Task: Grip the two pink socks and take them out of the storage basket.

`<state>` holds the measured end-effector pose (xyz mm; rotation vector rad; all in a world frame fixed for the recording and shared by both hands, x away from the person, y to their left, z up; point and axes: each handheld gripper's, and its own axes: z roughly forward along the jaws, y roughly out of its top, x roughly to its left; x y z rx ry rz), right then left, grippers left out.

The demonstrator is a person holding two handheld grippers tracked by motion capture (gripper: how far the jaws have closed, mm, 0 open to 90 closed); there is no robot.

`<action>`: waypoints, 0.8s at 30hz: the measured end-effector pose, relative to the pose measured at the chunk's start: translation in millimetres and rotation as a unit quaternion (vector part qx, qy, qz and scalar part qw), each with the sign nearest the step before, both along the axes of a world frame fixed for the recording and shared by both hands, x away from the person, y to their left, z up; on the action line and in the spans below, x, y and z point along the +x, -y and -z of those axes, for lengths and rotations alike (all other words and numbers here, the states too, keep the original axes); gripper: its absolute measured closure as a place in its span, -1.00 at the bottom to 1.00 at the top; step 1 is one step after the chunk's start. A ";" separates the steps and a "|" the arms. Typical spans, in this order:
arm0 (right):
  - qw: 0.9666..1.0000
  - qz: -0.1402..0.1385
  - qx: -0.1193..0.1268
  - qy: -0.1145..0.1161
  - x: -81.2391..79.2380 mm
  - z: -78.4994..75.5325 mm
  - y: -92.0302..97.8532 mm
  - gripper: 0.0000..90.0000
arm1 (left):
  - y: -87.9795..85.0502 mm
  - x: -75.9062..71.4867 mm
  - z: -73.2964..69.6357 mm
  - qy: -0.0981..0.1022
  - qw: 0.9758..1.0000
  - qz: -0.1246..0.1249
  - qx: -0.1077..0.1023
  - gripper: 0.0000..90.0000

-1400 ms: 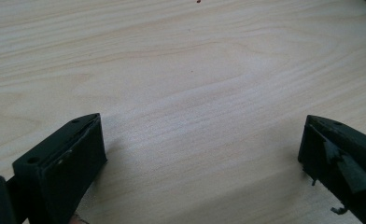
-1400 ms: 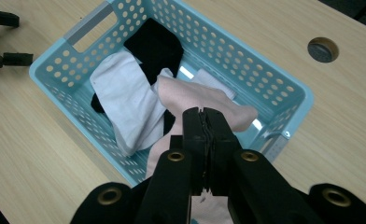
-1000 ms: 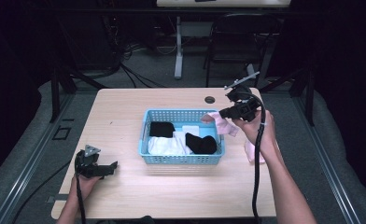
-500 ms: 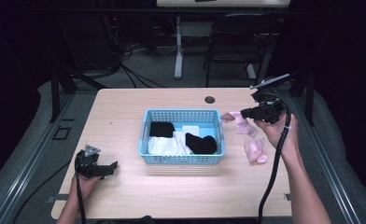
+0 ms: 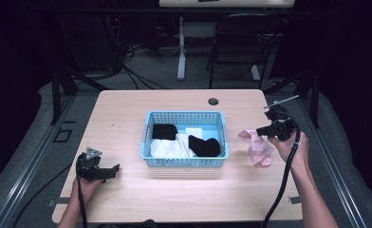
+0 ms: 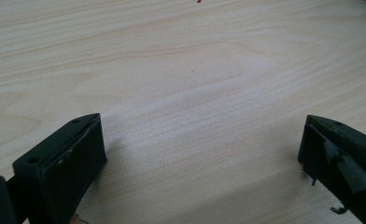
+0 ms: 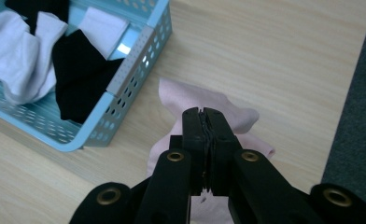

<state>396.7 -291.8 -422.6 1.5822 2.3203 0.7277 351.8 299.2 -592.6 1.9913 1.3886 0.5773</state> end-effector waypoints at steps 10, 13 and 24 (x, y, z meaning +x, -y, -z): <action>0.998 -0.005 -0.026 -0.063 9.4 56.5 -6.0 0.95 | 0.0 0.0 0.0 0.000 1.000 0.000 0.000 -0.98; 0.997 -0.005 -0.022 -0.079 11.5 67.1 -5.4 0.72 | 0.0 0.0 0.0 0.000 1.000 0.000 0.000 -0.98; 0.999 0.003 0.032 -0.028 -0.4 40.9 12.4 -0.25 | 0.0 0.1 0.0 0.000 1.000 0.000 0.000 -0.99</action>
